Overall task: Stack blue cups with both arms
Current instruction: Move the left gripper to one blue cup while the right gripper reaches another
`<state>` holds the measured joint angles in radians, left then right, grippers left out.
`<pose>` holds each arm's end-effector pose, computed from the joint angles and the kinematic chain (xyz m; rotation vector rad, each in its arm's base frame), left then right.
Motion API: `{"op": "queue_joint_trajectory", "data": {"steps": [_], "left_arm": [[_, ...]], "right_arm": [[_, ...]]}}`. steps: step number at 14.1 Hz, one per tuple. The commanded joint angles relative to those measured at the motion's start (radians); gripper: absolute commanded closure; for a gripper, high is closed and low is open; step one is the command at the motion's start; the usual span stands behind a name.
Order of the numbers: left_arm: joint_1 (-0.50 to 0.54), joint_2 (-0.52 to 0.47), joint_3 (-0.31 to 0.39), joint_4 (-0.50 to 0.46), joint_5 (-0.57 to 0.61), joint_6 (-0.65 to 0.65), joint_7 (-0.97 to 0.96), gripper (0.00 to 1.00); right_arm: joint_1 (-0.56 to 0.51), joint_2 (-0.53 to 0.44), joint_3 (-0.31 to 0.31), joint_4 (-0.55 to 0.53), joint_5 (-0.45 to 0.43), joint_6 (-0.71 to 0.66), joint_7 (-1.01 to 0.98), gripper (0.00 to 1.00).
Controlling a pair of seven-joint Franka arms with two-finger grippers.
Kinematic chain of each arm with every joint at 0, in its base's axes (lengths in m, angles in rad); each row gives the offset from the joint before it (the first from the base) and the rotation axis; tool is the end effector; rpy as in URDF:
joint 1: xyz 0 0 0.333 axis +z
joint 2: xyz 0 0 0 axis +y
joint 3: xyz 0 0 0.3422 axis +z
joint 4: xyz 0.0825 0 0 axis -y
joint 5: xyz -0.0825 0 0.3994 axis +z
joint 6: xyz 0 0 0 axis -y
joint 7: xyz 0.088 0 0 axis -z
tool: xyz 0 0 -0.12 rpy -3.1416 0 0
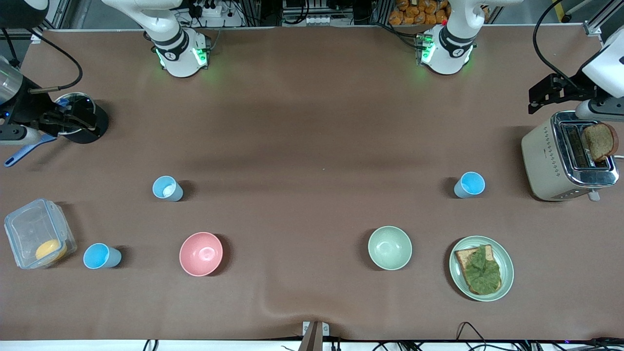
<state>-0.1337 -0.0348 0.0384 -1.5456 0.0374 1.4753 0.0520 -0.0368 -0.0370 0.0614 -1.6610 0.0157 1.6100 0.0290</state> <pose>0.5460 -0.0470 0.6612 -3.0963 0.2240 0.0539 0.5591 0.0162 0.6179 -3.1285 0.0081 0.0226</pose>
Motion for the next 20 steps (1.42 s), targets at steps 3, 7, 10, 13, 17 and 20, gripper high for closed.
{"op": "queue_joint_trajectory", "data": {"steps": [3, 7, 10, 13, 17, 20], "left_arm": [[-0.004, 0.009, 0.0, 0.025, 0.022, 0.014, -0.004, 0.0], [-0.014, 0.032, -0.035, 0.025, 0.022, 0.014, -0.012, 0.0], [-0.012, 0.039, -0.035, 0.019, 0.019, 0.014, -0.021, 0.0], [-0.004, 0.038, -0.038, -0.001, 0.01, 0.016, -0.021, 0.0], [-0.009, 0.038, -0.061, -0.1, 0.01, 0.069, -0.024, 0.0], [-0.007, 0.036, -0.066, -0.226, 0.01, 0.179, -0.041, 0.0]], "right_arm": [[0.0, 0.002, 0.009, 0.006, -0.011, -0.002, 0.009, 0.0], [0.002, 0.002, 0.009, 0.006, -0.011, -0.005, 0.011, 0.0], [0.002, 0.002, 0.009, 0.006, -0.011, -0.005, 0.011, 0.0], [0.002, 0.002, 0.009, 0.006, -0.011, -0.005, 0.011, 0.0], [0.005, 0.002, 0.011, 0.007, -0.011, -0.005, 0.011, 0.0], [0.02, 0.002, 0.009, 0.007, -0.013, -0.005, 0.009, 0.0]]}}
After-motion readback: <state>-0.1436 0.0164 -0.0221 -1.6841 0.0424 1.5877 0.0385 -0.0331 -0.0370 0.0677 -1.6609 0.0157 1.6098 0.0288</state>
